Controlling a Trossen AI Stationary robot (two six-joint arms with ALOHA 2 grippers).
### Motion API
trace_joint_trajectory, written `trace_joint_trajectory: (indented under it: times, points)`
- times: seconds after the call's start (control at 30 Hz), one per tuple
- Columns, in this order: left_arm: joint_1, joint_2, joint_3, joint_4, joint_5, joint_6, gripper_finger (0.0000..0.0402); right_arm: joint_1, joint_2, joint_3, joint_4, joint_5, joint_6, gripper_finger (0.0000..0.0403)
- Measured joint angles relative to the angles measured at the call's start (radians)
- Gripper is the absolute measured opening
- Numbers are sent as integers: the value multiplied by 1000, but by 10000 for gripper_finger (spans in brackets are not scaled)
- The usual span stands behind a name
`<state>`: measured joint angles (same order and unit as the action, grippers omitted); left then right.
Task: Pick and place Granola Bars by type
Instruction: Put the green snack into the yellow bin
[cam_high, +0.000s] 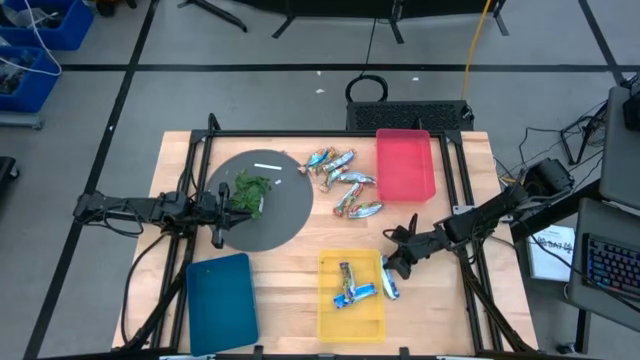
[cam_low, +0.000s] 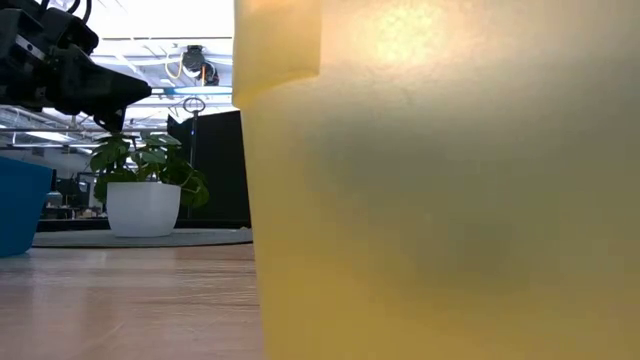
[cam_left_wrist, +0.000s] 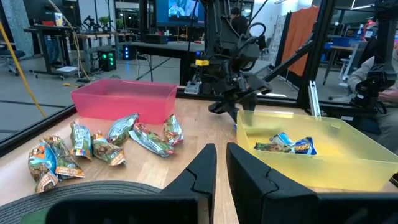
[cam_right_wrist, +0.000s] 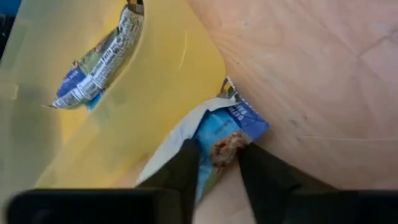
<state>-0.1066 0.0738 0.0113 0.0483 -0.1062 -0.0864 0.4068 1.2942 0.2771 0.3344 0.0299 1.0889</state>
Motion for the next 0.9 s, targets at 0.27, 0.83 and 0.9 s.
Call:
trace_joint_trajectory:
  times: [0.27,0.83,0.9]
  points:
    - [0,0,0,0,0,0,47,1,-3,-2,6,21,-84,7]
    - [0,0,0,-1,0,1,47,5,-384,0,-64,102,-108,1]
    - [0,0,0,-1,0,1,47,16,-373,9,24,109,-135,0]
